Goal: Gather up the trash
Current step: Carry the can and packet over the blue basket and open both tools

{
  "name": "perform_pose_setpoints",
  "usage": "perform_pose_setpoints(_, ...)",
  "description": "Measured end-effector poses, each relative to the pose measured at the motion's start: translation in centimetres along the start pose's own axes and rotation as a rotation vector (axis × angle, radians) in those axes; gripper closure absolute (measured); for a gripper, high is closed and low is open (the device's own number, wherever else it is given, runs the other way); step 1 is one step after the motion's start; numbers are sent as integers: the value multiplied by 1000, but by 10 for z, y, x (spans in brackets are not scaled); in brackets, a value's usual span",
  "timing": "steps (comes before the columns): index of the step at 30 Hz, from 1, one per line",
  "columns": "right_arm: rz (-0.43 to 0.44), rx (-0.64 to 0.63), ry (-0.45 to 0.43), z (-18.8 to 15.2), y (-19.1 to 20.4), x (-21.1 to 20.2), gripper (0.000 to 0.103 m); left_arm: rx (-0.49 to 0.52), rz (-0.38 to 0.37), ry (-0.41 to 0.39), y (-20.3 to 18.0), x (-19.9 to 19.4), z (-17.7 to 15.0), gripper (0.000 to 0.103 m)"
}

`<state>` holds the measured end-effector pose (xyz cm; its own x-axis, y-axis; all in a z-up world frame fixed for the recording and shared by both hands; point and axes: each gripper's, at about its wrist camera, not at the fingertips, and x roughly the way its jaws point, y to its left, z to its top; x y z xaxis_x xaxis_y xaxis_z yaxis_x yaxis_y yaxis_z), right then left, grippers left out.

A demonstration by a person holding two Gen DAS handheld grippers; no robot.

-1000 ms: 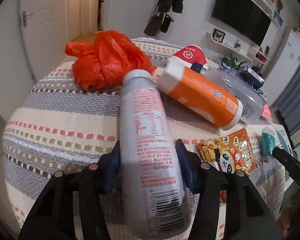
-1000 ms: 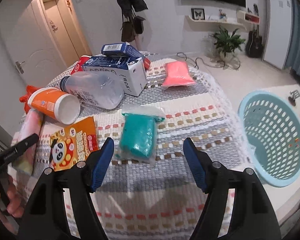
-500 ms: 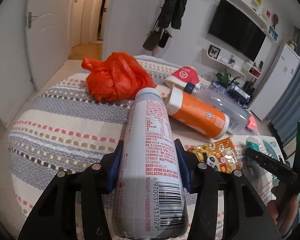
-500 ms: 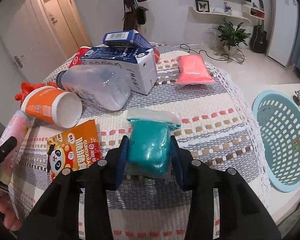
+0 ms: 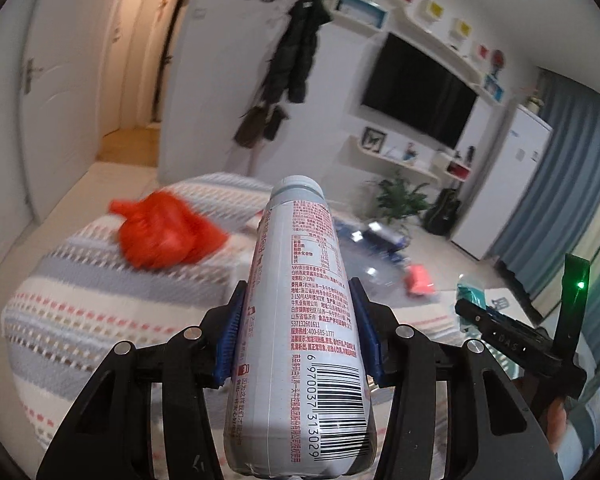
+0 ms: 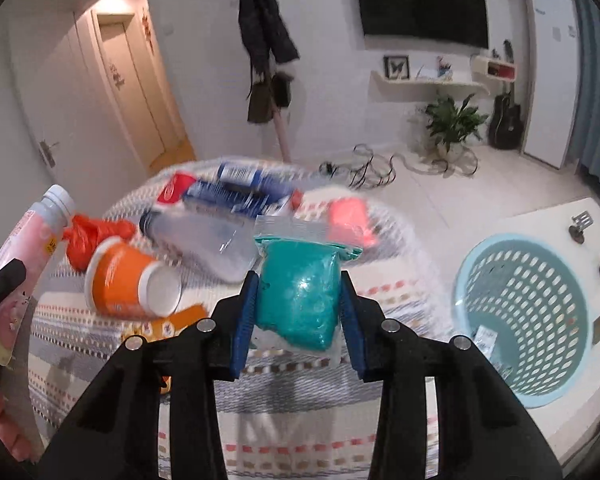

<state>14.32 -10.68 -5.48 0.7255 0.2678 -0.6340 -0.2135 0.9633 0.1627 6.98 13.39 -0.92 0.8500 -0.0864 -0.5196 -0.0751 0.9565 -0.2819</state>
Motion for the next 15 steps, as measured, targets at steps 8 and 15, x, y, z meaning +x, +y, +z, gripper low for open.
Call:
perform_pose_setpoints(8,-80,90,-112,21,-71,-43,67,144,-134,18,-97,27,21,56)
perform_pose_setpoints(15,-183,236,-107,9,-159,-49,67,260,-288,113,-196,80,8,56)
